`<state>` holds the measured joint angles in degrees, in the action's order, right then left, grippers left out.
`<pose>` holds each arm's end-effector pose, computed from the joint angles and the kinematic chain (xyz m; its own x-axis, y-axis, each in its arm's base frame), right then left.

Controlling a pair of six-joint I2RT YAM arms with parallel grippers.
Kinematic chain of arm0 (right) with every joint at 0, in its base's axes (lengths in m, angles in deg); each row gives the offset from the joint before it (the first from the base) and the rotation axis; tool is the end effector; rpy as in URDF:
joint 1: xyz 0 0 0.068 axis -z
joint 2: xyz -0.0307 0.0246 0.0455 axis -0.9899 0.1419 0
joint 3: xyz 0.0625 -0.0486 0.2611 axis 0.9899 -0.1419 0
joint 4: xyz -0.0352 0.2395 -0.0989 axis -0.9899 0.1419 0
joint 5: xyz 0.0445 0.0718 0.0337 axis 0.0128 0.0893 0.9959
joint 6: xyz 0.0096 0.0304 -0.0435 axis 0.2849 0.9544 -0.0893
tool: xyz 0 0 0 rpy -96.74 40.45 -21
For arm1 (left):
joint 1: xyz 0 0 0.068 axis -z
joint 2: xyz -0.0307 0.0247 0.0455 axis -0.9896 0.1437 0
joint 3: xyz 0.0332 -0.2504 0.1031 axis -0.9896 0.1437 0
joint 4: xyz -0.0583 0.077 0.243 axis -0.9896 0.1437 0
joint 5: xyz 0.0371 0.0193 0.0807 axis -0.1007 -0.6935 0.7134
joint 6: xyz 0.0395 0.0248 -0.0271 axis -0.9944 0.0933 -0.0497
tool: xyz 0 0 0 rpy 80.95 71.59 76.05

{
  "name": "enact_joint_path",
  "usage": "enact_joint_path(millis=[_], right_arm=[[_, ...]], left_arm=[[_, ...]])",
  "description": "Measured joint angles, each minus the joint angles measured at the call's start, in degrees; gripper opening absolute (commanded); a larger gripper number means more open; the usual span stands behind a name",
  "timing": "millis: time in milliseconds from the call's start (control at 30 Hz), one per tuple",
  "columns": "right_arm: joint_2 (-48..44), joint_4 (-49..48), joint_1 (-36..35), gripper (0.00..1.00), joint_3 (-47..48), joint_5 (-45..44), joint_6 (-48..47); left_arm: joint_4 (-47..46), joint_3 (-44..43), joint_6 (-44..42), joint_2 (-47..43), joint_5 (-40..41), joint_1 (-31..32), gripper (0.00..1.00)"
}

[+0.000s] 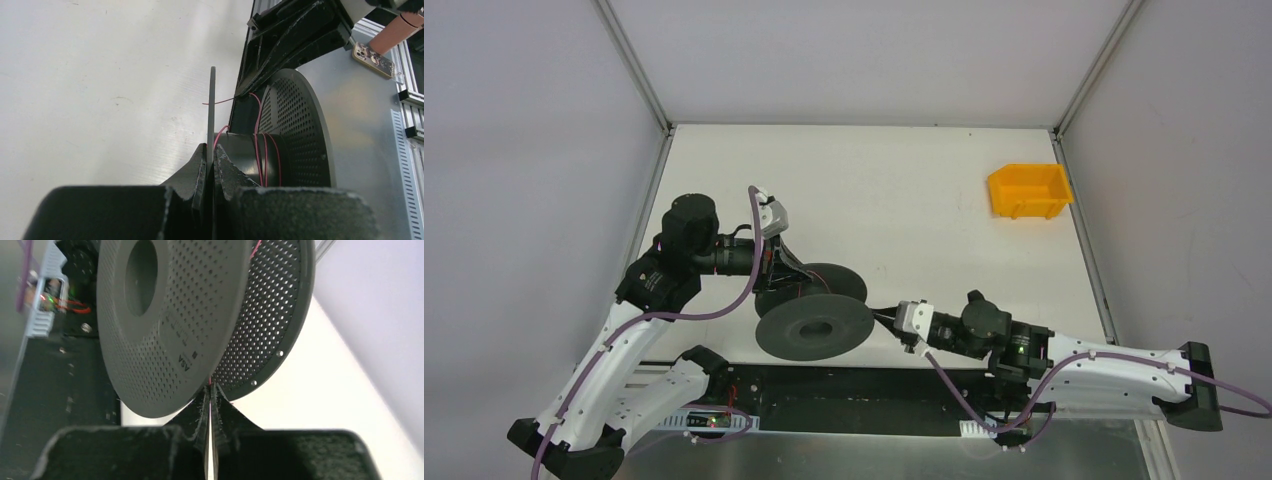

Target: Wrap the cables

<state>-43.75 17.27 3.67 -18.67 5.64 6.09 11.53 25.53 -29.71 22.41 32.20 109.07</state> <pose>0.0370 0.1687 0.2889 0.6607 -0.1373 -0.7380 -0.7070 0.2163 -0.6733 0.1221 -0.0955 0.3893 -0.1706 0.1287 -0.9769 0.9757 0.1604 -0.1492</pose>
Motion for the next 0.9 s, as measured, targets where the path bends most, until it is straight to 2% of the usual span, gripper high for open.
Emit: enact_joint_path(millis=[333,667,900], right_arm=[[1.27,0.04,0.33,0.0,4.0,-1.31,26.75],[4.04,-2.4,1.64,0.0,5.22,-1.11,39.1],[6.47,-7.52,3.04,0.0,3.91,-3.26,47.36]], left_arm=[[-3.04,-0.02,2.45,-0.83,-0.39,0.07,0.0],[-16.22,3.52,11.13,-3.93,-0.79,0.07,0.0],[-20.11,5.77,14.58,-4.35,-0.04,0.07,0.0]])
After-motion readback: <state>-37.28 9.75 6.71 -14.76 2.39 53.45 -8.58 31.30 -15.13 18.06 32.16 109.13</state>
